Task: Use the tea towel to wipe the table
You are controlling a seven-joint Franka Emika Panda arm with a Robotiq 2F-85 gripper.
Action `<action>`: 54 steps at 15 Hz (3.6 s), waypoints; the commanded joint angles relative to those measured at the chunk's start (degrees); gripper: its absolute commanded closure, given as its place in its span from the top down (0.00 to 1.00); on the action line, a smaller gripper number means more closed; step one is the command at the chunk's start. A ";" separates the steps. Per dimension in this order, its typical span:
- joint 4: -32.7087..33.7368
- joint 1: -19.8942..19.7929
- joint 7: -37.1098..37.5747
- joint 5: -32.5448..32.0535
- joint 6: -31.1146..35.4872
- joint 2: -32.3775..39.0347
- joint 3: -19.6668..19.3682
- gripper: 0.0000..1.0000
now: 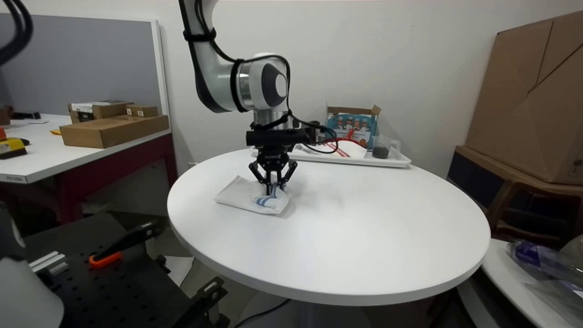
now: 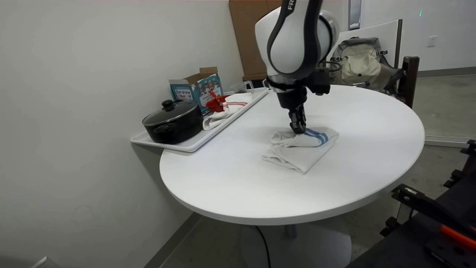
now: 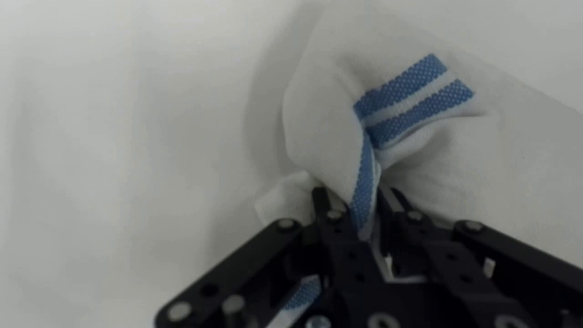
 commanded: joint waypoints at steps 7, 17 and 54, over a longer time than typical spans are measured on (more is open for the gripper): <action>-4.02 -4.59 -2.21 -0.12 -2.30 -2.31 -1.47 0.05; 3.93 5.53 3.98 -1.90 4.97 4.31 5.33 0.05; 6.69 -4.73 8.07 -1.52 0.68 5.01 -7.96 0.05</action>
